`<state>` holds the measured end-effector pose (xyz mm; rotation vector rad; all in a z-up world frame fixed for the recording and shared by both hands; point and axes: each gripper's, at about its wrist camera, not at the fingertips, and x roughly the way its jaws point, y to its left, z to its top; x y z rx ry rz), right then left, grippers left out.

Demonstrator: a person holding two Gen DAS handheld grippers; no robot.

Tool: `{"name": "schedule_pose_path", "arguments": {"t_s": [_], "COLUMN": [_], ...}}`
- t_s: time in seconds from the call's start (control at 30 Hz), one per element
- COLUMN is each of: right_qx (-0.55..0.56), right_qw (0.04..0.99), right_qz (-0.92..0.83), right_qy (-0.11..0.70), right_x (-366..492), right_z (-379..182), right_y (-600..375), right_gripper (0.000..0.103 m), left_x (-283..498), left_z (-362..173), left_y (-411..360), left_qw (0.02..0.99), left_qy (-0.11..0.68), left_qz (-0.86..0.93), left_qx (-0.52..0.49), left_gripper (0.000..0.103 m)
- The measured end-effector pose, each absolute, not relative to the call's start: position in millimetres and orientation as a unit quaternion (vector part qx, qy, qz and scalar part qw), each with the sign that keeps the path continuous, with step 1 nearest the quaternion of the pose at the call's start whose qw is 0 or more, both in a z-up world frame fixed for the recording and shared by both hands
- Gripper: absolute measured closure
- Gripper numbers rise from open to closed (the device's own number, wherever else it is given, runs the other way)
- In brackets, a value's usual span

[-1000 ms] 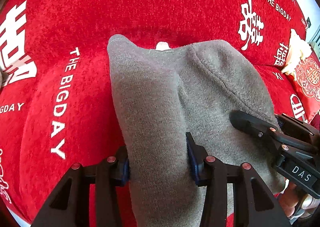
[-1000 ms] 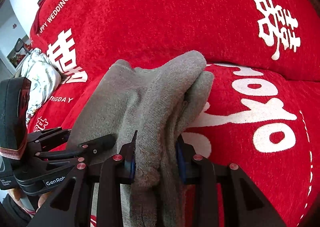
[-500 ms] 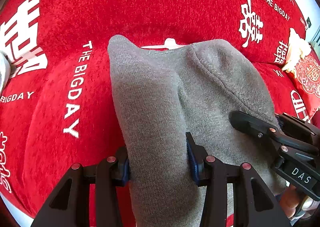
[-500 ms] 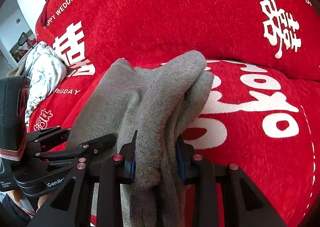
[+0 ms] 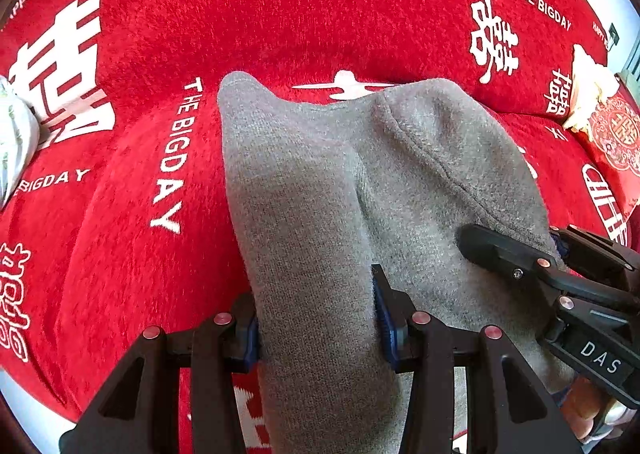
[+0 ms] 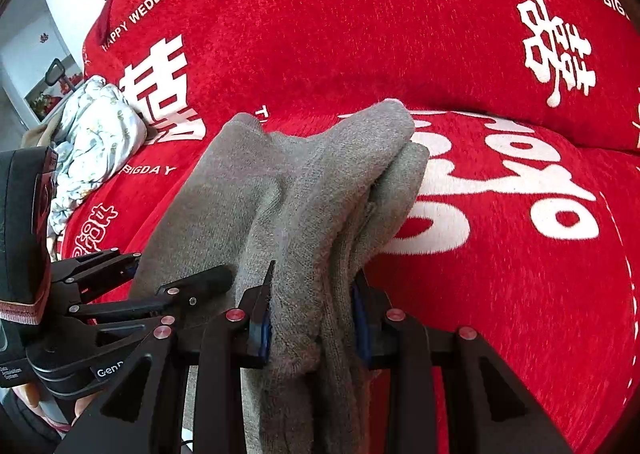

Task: Fold small clothes

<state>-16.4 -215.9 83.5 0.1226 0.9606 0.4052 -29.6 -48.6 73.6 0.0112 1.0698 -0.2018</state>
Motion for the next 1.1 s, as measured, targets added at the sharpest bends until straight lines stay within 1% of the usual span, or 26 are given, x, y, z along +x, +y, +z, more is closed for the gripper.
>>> {"name": "schedule_pose_path", "arguments": {"t_s": [0.43,1.1], "right_qx": [0.067,0.096], "right_qw": [0.869,0.865], "right_qz": [0.19,0.19], "right_qy": [0.452,0.453], "right_x": [-51,-62], "right_z": [77,53], "right_y": [-220,-232], "right_gripper": [0.069,0.069], "left_x": [-64,-77], "left_z": [73,61], "left_y": [-55,-53], "left_qw": [0.861,0.867], "left_qy": [0.499,0.488], "left_qz": [-0.093,-0.097], "left_qx": [0.029,0.038], "left_gripper": [0.056,0.056]}}
